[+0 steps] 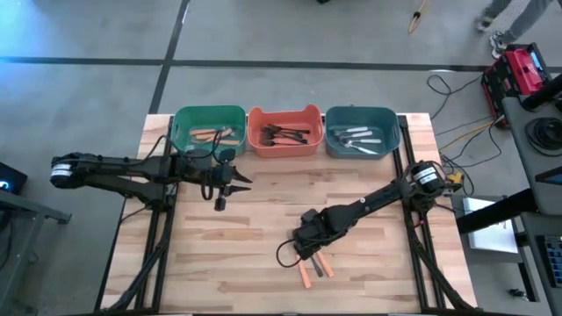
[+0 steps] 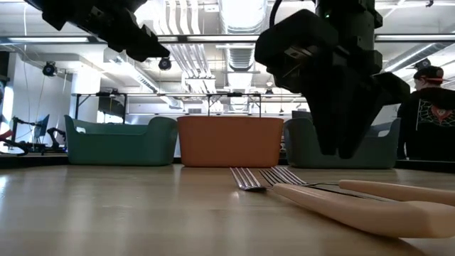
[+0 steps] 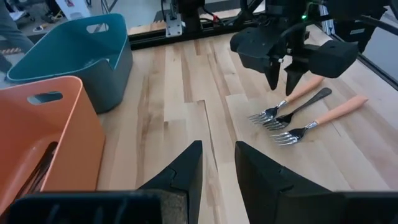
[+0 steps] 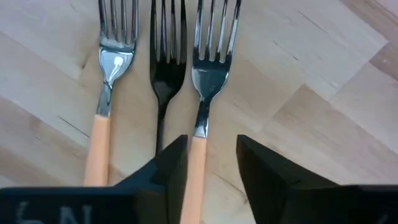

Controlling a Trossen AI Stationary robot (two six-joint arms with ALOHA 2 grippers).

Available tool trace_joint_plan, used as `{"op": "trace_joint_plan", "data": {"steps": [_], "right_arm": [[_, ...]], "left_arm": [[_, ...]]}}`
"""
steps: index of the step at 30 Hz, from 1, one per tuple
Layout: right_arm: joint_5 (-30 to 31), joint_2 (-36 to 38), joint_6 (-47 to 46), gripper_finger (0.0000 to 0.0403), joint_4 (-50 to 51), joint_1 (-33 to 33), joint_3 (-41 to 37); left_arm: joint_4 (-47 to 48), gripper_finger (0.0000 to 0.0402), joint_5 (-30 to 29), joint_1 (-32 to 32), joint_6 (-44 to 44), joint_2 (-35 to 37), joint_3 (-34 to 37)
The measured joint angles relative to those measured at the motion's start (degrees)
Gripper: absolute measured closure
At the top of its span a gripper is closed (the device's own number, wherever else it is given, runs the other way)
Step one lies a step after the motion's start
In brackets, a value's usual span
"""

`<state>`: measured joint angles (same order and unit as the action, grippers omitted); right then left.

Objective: Sort silverware by color (type)
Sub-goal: Put the orange fork into the green bin

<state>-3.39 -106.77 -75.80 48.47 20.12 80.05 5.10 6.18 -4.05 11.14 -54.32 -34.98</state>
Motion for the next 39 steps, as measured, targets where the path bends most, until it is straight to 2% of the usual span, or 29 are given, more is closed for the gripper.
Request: {"op": "trace_joint_plan", "data": {"steps": [9, 23, 27, 35, 39], "right_arm": [[-0.05, -0.26, -0.65, 0.0222, -1.25, 0.63, -0.04], [-0.63, -6.34, 2.07, 0.0228, -2.69, 1.37, 0.22], [-0.63, -6.96, 2.31, 0.0256, -2.14, 1.35, 0.2], [1.88, -6.06, 1.62, 0.0375, -0.03, 1.22, 0.04], [3.07, -4.87, 3.47, 0.0379, 1.83, 0.69, -0.11]], "left_arm": [[0.02, 0.0324, 0.0, 0.0, 0.17, 0.32, 0.0], [-1.49, 0.0324, -0.07, 0.0, 0.17, 0.3, 0.0], [-2.2, 0.0324, -0.11, 0.0, 0.17, 0.31, 0.0], [-2.58, 0.0324, -0.09, 0.0, 1.25, 0.19, 0.0], [-3.61, 0.0324, -0.03, -0.02, 1.89, 0.09, 0.0]]}}
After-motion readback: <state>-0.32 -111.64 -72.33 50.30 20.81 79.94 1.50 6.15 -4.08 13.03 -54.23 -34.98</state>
